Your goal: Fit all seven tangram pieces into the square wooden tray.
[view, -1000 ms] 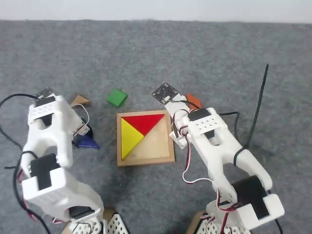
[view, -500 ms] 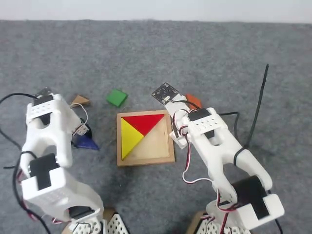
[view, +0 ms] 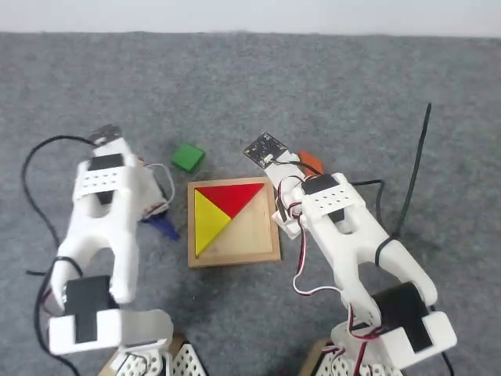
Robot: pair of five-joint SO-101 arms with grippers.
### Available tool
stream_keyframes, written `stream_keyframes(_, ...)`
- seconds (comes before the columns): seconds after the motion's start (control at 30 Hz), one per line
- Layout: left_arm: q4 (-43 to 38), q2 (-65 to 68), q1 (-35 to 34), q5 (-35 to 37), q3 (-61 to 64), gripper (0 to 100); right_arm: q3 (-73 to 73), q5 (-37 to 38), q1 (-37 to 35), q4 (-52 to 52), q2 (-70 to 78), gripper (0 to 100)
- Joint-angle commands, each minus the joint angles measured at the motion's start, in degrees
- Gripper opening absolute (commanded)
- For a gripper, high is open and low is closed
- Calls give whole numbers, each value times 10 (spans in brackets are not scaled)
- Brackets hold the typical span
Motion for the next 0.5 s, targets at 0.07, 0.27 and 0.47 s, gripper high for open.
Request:
stream_keyframes(0.07, -22, 32, 19, -4, -7, 92, 0, 6, -5, -5, -36, 155)
stream_keyframes(0.27, -8, 69, -8, -5, -36, 69, 0, 6, -5, -5, -36, 155)
stream_keyframes(0.47, 11, 58, -8, -9, -43, 26, 0, 6, -4, -5, -35, 155)
